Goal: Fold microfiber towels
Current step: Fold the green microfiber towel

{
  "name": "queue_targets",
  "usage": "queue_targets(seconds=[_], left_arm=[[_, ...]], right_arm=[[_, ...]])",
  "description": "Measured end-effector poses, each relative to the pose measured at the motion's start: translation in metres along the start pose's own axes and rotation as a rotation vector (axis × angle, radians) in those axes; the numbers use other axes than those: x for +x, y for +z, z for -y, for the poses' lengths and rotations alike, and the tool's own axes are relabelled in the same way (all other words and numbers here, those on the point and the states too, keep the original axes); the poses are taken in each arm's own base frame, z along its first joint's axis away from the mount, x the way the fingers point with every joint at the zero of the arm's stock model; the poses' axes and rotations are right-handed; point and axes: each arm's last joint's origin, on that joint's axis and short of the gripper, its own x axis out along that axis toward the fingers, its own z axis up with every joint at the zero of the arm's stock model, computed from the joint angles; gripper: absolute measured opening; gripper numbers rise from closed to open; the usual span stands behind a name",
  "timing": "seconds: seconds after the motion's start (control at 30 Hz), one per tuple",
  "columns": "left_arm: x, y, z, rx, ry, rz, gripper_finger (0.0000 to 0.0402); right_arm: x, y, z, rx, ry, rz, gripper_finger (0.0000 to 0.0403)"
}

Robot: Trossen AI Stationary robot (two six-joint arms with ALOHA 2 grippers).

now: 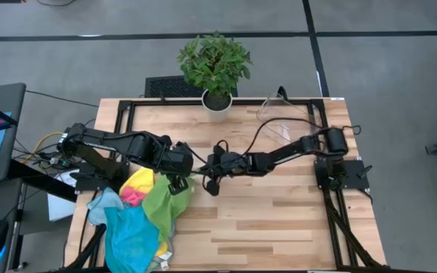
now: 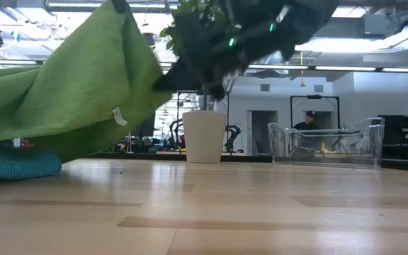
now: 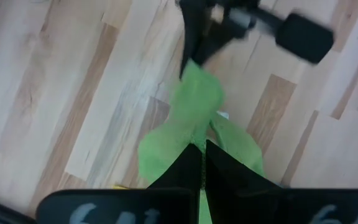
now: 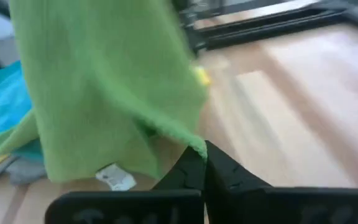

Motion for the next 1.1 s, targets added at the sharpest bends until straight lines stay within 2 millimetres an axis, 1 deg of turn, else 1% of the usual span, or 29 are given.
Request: queue_targets(seconds=[0.13,0.27,0.4,0.5,0.63,0.73,0.83,0.9,0.97,1.1], left_arm=[[0.0,0.0,0.0,0.067,-0.001,-0.001,0.0],[0.001,0.002,-0.004,0.162,-0.001,-0.006,0.0006],[0.004,0.008,-0.011,0.326,-0.036,-0.028,0.002],[0.007,0.013,-0.017,0.415,-0.047,-0.029,0.0043],[0.02,0.024,-0.027,0.426,-0.069,0.009,0.0088],[0.035,0.025,-0.033,0.41,-0.067,-0.011,0.0125],[0.054,0.023,-0.04,0.328,-0.026,-0.048,0.0152],[0.063,0.023,-0.041,0.238,-0.033,-0.022,0.0162],[0.068,0.024,-0.032,0.185,-0.062,0.048,0.0166],[0.075,0.024,0.0,0.233,-0.085,0.257,0.0164]], right_arm=[[-0.029,0.027,0.005,-0.017,-0.102,-0.008,0.001],[-0.061,0.047,0.017,0.028,-0.2,-0.052,0.0009],[-0.092,0.054,0.026,0.085,-0.285,-0.141,0.0009],[-0.108,0.052,0.03,0.12,-0.317,-0.222,0.0009],[-0.116,0.04,0.023,0.162,-0.334,-0.334,0.0009],[-0.115,0.03,0.011,0.196,-0.331,-0.389,0.0009],[-0.112,0.02,0.008,0.229,-0.356,-0.449,0.0009],[-0.11,0.018,0.012,0.267,-0.384,-0.463,0.0009],[-0.111,0.016,0.02,0.301,-0.413,-0.492,0.0009],[-0.115,0.018,0.036,0.347,-0.428,-0.53,0.0011]])
